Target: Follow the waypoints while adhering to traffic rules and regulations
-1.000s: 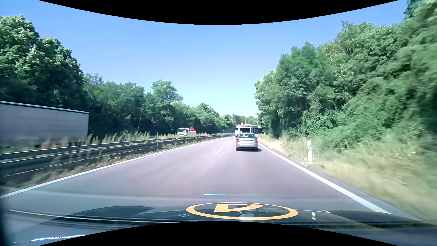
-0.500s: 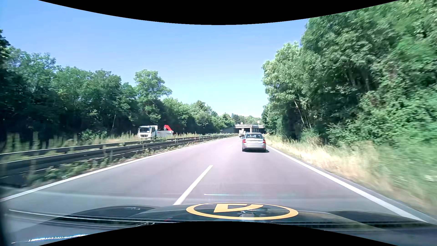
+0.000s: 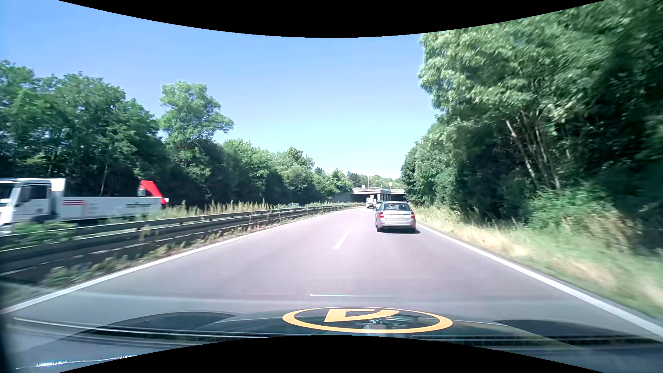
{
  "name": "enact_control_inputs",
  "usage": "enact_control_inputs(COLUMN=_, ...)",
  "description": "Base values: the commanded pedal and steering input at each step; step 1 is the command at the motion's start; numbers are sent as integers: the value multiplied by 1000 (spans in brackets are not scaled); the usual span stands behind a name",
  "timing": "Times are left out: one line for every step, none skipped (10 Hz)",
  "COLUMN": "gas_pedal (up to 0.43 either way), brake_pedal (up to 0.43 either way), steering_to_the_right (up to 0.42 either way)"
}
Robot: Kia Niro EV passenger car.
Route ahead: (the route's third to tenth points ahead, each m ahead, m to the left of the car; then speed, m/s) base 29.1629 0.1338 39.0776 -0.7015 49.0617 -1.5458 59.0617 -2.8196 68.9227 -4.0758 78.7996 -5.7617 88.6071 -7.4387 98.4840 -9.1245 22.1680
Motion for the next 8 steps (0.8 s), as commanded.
enact_control_inputs(gas_pedal=260, brake_pedal=0, steering_to_the_right=5)
enact_control_inputs(gas_pedal=260, brake_pedal=0, steering_to_the_right=5)
enact_control_inputs(gas_pedal=260, brake_pedal=0, steering_to_the_right=6)
enact_control_inputs(gas_pedal=260, brake_pedal=0, steering_to_the_right=7)
enact_control_inputs(gas_pedal=260, brake_pedal=0, steering_to_the_right=8)
enact_control_inputs(gas_pedal=268, brake_pedal=0, steering_to_the_right=8)
enact_control_inputs(gas_pedal=268, brake_pedal=0, steering_to_the_right=9)
enact_control_inputs(gas_pedal=268, brake_pedal=0, steering_to_the_right=9)
